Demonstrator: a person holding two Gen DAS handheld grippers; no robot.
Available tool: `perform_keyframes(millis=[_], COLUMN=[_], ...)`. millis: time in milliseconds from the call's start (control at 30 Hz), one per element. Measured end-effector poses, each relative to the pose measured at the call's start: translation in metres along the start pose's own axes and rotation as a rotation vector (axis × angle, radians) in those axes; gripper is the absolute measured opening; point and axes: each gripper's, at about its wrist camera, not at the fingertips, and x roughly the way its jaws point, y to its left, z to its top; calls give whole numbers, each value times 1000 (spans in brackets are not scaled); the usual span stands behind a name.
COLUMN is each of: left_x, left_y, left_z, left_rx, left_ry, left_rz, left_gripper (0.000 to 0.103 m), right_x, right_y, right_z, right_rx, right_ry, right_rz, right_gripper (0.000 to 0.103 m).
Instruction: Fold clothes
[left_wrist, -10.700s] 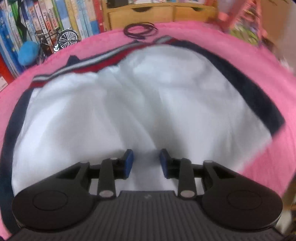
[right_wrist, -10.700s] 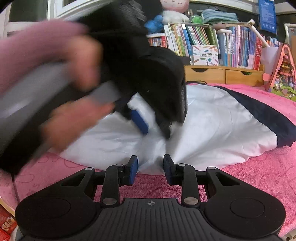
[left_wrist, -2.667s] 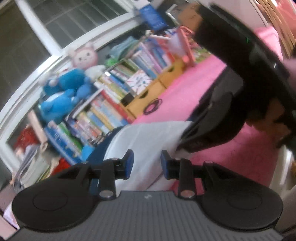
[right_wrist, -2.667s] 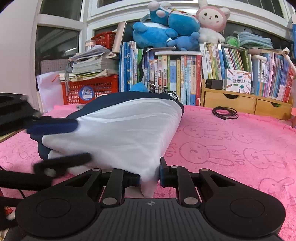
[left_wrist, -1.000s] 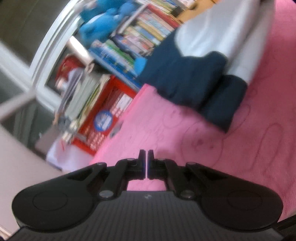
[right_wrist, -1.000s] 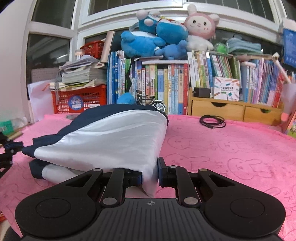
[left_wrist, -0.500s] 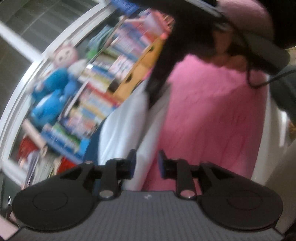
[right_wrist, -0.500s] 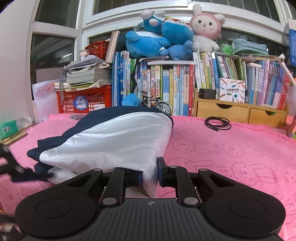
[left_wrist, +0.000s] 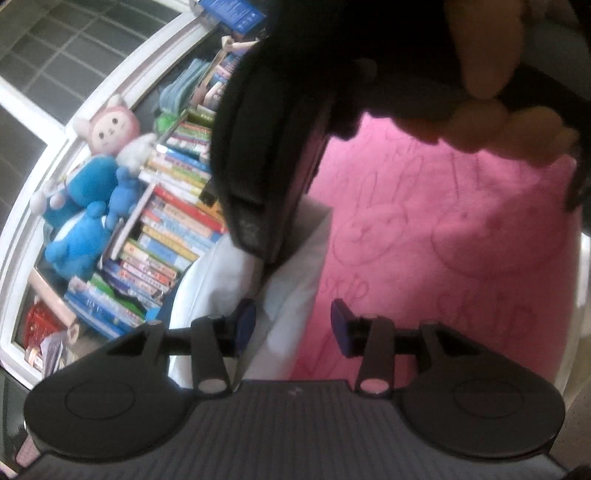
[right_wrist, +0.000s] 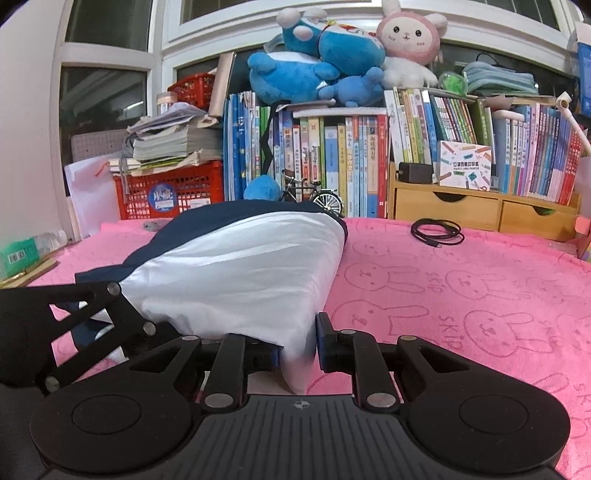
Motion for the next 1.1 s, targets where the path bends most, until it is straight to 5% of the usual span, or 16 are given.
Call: perform_keyframes(millis=[367,633,700,767,933,1100], left_x=[-4,-11,-11,-9,-3,-11], left_y=[1,3,0,-2,-7,12], left_z=[-3,-7,-4,-1,0,-36], left_rx=[-59,-141,-130,-112,-57,-52], left_ry=[24,45,40,33,53,151], left_rz=[6,9,6,-2,-50,-26], left_gripper=[42,41,40,35,12,10], right_x=[-5,-5,-2,0,-5,-9], right_y=[-8,-20,-22,-23,-18,-17], right_z=[-17,-41,-40,-37,-23,-22], right_rx=[19,133,161,184,123,32], right_ry=[47,85,81,81,36,16], right_rz=[-6,23,34,50,20,-19], right_gripper=[44,46,44,17,17,17])
